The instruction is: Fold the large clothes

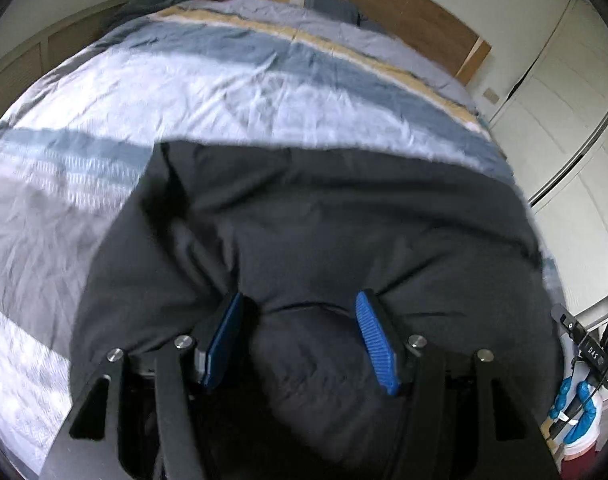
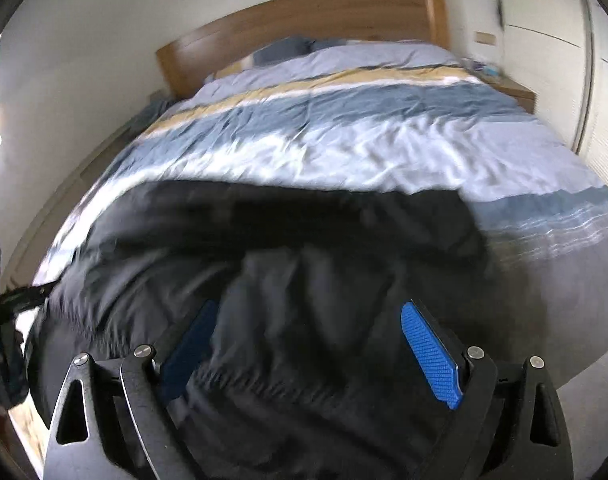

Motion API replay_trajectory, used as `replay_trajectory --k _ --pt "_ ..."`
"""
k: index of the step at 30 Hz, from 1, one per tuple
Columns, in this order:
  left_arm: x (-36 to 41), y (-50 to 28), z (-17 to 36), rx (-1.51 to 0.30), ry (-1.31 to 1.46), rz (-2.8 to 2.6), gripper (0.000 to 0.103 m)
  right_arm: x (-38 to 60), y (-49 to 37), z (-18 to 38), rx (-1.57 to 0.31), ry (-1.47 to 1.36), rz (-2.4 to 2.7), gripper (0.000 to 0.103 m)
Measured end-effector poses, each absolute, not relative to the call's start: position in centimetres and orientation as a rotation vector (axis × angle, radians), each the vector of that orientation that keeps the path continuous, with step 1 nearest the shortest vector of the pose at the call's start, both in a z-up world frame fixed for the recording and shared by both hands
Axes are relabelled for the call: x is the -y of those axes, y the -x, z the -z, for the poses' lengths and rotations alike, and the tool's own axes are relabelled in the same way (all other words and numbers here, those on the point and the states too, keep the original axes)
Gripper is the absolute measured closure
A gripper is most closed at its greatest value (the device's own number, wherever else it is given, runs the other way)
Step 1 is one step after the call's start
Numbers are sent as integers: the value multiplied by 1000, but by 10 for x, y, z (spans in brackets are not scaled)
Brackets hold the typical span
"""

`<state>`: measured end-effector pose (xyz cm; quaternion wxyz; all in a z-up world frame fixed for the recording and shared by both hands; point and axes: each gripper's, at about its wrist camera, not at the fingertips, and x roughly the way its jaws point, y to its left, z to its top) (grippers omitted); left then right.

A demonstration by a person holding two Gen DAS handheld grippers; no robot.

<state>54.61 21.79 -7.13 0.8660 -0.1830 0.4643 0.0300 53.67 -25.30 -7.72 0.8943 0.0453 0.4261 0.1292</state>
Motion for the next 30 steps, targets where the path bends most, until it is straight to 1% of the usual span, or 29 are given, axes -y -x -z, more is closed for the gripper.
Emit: replay_trajectory --k 2,5,10,14,16,17,19,23,27,30 --pt "-222 -541 76 -976 369 -80 46 251 -537 100 -932 -65 -243 10" --pt "-229 -524 71 -960 332 -168 46 275 -531 109 -941 -113 -153 10" --pt "-215 -486 57 -882 296 -173 46 287 -510 93 -905 -66 -81 10" --pt "-193 -461 52 -829 261 -167 46 267 -476 77 -853 -74 -176 10" --pt "-183 -452 53 -811 246 -164 46 256 -464 78 -844 -56 -216 8" --pt "-180 -450 55 -806 233 -166 46 252 -460 79 -845 -46 -224 7" --pt "-174 -447 58 -801 212 -175 46 247 -454 89 -867 -41 -236 0" --pt "-171 -444 65 -791 210 -174 46 252 -450 107 -890 -75 -231 0" --pt "-169 -443 73 -775 190 -177 46 254 -447 111 -882 -65 -229 1" --pt "-167 -443 76 -769 176 -185 44 257 -449 113 -877 -58 -228 0"
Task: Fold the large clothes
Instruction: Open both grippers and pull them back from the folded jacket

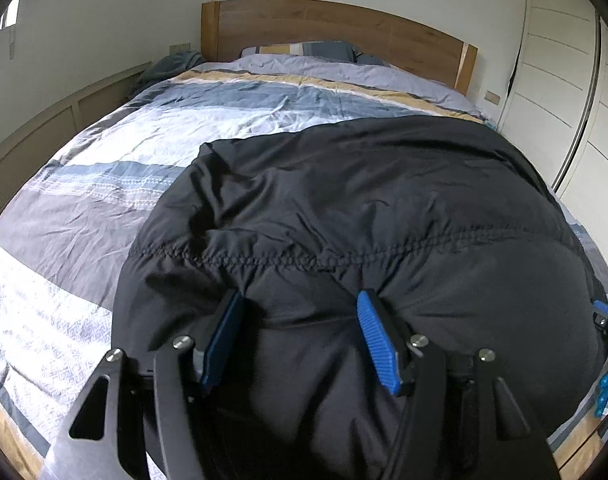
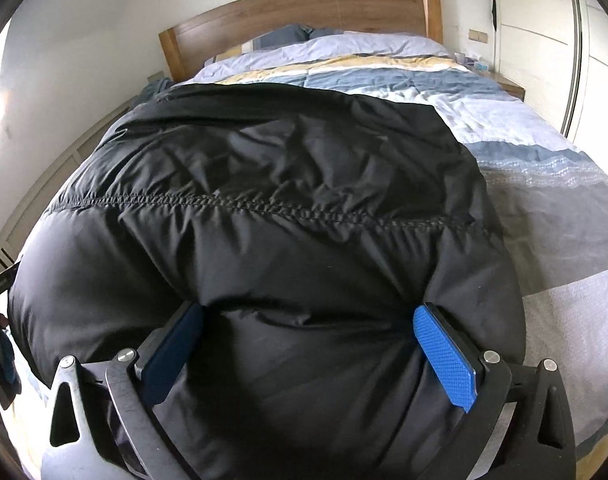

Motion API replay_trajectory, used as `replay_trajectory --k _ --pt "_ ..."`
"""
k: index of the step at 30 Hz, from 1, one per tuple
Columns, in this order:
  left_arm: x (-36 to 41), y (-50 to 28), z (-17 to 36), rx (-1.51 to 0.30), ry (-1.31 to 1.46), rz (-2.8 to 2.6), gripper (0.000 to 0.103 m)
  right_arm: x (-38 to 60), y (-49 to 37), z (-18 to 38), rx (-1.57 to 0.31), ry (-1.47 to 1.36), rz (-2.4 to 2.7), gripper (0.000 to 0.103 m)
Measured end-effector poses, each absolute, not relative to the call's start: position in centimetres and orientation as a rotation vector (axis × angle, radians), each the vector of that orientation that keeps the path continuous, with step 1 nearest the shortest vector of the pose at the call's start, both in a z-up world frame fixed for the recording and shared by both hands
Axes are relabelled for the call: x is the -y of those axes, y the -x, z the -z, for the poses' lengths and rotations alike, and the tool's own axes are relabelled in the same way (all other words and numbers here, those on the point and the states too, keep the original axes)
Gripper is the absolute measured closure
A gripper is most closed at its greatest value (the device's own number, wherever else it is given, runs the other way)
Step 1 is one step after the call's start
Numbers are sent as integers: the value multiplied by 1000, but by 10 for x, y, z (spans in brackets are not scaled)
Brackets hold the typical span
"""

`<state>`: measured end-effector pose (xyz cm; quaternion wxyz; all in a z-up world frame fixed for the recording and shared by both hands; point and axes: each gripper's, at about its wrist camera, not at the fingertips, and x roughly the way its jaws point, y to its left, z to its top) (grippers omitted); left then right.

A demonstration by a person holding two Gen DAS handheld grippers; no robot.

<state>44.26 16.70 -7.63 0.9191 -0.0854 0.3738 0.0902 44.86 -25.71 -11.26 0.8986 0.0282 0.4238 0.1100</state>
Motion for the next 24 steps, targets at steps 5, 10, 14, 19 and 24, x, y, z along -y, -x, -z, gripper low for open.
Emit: replay_trajectory --k 5,10,14,19,24 --pt "-167 -441 76 -776 168 -187 43 273 -449 115 -872 -58 -189 1" --pt "-168 -424 62 -739 217 -143 43 271 -436 103 -854 -48 -167 0" --pt "-162 -416 60 -712 250 -94 43 254 -419 90 -809 -72 -231 0" --pt "-157 -418 73 -739 238 -94 43 227 -417 95 -811 -35 -283 0" --pt "-154 -413 77 -785 150 -124 42 242 -422 115 -854 -21 -240 0"
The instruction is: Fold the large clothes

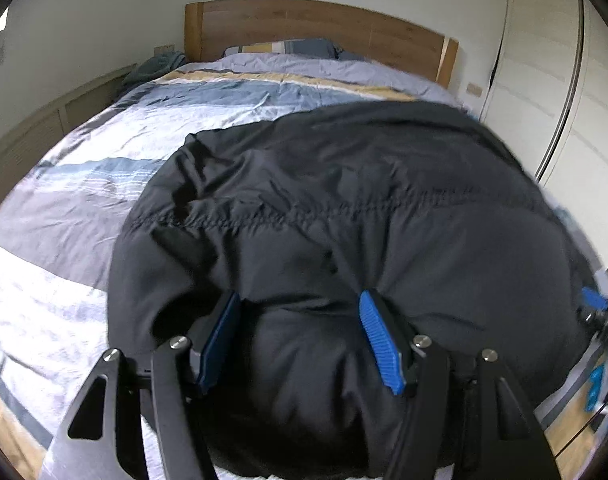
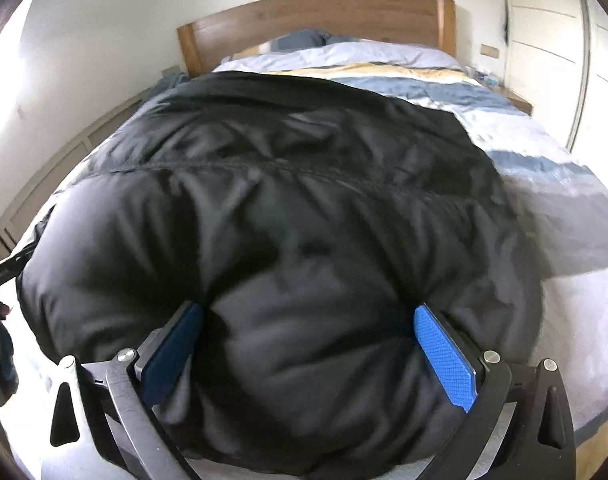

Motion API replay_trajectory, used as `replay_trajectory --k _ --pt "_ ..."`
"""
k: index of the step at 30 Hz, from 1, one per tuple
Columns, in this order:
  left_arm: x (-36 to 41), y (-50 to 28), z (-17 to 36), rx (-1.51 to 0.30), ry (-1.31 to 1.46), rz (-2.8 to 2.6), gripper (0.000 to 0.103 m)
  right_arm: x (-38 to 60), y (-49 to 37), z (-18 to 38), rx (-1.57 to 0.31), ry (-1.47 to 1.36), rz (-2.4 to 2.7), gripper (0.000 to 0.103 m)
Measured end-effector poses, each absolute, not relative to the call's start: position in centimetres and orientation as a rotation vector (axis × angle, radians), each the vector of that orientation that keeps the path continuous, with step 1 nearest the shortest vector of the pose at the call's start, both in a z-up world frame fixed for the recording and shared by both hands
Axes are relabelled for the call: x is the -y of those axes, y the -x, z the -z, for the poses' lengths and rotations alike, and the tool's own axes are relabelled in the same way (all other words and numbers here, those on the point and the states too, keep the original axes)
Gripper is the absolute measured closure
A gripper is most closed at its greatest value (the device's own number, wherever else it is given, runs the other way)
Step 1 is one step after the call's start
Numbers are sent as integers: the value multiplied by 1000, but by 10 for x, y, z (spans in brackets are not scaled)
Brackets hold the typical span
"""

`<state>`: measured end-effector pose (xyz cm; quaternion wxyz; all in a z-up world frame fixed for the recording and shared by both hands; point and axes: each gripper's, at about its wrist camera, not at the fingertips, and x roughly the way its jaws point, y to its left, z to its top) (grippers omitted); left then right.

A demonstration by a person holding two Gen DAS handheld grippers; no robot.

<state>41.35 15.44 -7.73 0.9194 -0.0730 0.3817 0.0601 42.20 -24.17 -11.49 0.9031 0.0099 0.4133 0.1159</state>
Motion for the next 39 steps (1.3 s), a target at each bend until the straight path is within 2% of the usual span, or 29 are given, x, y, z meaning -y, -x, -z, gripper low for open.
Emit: replay_trajectory --k 11,25,39 --pt "-136 -389 67 -813 83 -173 41 268 -396 111 -909 -26 -166 1" --pt "-118 -309 28 -772 90 -124 41 302 -331 75 -878 -100 -116 0" --pt "-144 -275 21 -755 131 -115 41 348 -287 79 -899 -196 -19 0"
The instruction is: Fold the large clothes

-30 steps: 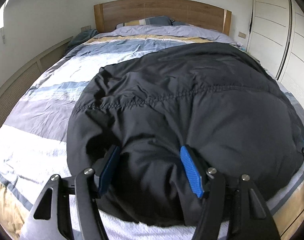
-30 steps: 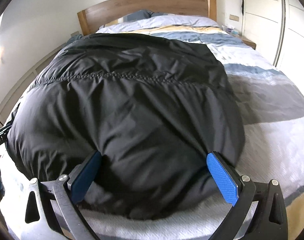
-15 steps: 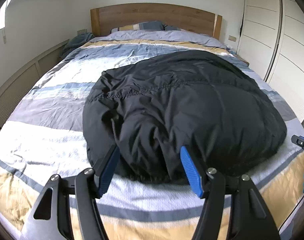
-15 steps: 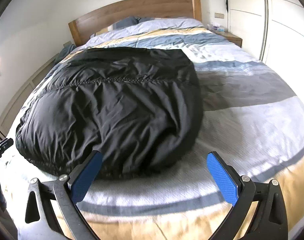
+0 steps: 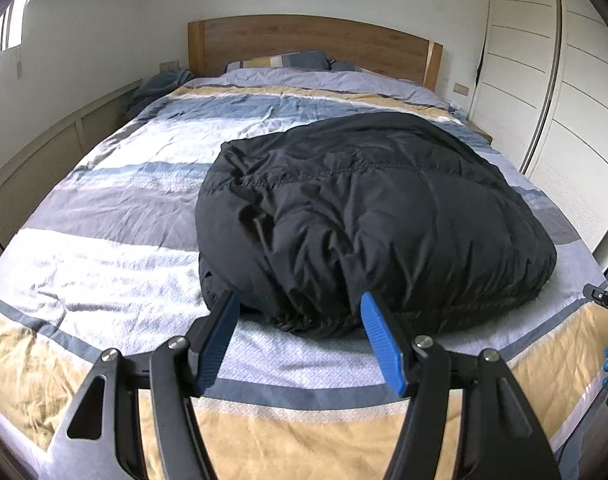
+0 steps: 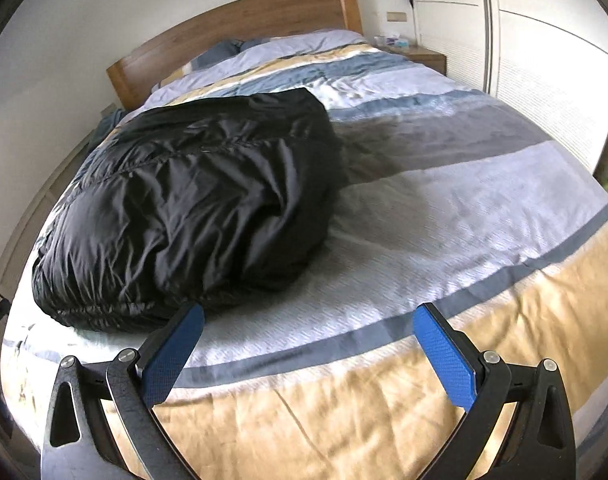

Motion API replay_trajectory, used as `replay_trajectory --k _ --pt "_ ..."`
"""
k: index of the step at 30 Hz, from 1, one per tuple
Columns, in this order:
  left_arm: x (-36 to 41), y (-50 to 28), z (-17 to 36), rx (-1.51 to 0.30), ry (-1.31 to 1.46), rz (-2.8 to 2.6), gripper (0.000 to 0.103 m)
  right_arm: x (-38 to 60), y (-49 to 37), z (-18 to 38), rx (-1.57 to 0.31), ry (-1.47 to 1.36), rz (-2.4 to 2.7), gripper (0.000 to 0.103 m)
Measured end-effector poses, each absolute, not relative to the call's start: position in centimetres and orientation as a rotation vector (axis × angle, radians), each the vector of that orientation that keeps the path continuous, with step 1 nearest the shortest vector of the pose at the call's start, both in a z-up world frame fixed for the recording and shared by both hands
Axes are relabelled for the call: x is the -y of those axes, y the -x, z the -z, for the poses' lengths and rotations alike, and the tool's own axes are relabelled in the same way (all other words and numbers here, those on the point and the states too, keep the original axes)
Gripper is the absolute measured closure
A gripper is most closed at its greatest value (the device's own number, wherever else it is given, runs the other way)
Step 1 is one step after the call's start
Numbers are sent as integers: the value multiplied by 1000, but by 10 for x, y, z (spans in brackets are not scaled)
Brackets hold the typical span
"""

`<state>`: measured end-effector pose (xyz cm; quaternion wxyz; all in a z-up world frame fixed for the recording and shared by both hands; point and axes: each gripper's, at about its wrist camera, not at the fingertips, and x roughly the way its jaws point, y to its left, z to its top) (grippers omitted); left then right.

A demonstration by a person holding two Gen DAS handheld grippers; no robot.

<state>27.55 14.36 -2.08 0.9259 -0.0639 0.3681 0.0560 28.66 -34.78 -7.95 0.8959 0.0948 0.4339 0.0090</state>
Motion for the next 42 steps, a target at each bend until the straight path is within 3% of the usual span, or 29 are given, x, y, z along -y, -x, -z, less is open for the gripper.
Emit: replay_trajectory --k 3,6,14,28,30,35,42 --pt "-156 -277 25 -759 156 -106 41 354 -290 78 -900 -190 1 1" --pt "-183 -280 25 -755 226 -99 34 361 -298 76 -896 -195 7 0" --pt "-258 -323 25 -779 419 -47 33 369 -345 71 -901 -208 -19 0" --pt "-311 -455 104 -983 597 63 32 368 -473 101 -1032 -356 -134 0" --pt "-310 -464 117 -1009 600 90 27 367 -488 117 -1081 -352 -144 0" --pt "-316 -479 143 -1062 583 110 1 371 -512 152 -1182 -397 -203 1" --pt "-327 -485 178 -1089 749 206 0 381 -526 193 -1258 -594 -324 0"
